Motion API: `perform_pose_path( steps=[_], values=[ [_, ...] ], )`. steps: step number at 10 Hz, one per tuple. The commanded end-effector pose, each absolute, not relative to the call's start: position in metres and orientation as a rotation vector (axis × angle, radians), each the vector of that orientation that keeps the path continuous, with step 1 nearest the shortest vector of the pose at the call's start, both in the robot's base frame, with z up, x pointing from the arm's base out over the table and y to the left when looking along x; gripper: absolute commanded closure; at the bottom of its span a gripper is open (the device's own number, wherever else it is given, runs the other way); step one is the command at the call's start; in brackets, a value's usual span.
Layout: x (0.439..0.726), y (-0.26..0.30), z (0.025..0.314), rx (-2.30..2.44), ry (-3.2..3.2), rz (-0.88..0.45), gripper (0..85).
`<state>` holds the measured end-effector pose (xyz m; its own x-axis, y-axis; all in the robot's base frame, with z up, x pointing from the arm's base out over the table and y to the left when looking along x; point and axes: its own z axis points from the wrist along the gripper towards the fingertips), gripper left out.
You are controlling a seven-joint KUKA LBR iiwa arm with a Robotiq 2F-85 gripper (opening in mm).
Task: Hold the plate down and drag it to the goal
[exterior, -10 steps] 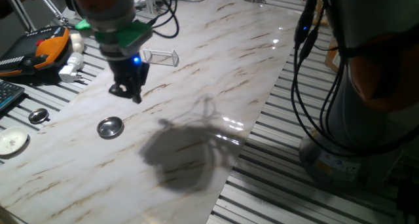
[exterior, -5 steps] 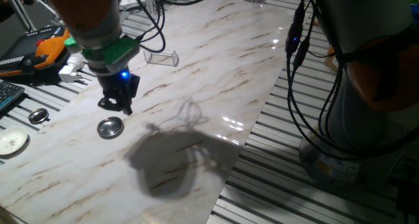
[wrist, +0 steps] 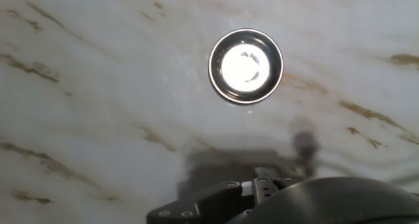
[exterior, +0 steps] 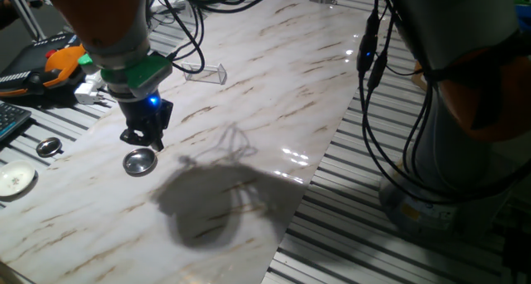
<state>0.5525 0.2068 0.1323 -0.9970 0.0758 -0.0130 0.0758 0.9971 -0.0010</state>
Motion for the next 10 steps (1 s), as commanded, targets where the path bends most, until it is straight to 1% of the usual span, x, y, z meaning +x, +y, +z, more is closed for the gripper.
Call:
perform_pose_path(
  steps=[1,2,6,10],
  values=[
    [0.5525,0.2069,0.1323,0.093,3.13,-0.009,85.0],
    [0.5525,0.2069,0.1323,0.076,3.134,0.015,85.0],
    [0.5525,0.2069,0.1323,0.009,3.098,0.017,85.0],
    [0.5524,0.2069,0.1323,0.073,3.119,0.008,85.0]
  ],
)
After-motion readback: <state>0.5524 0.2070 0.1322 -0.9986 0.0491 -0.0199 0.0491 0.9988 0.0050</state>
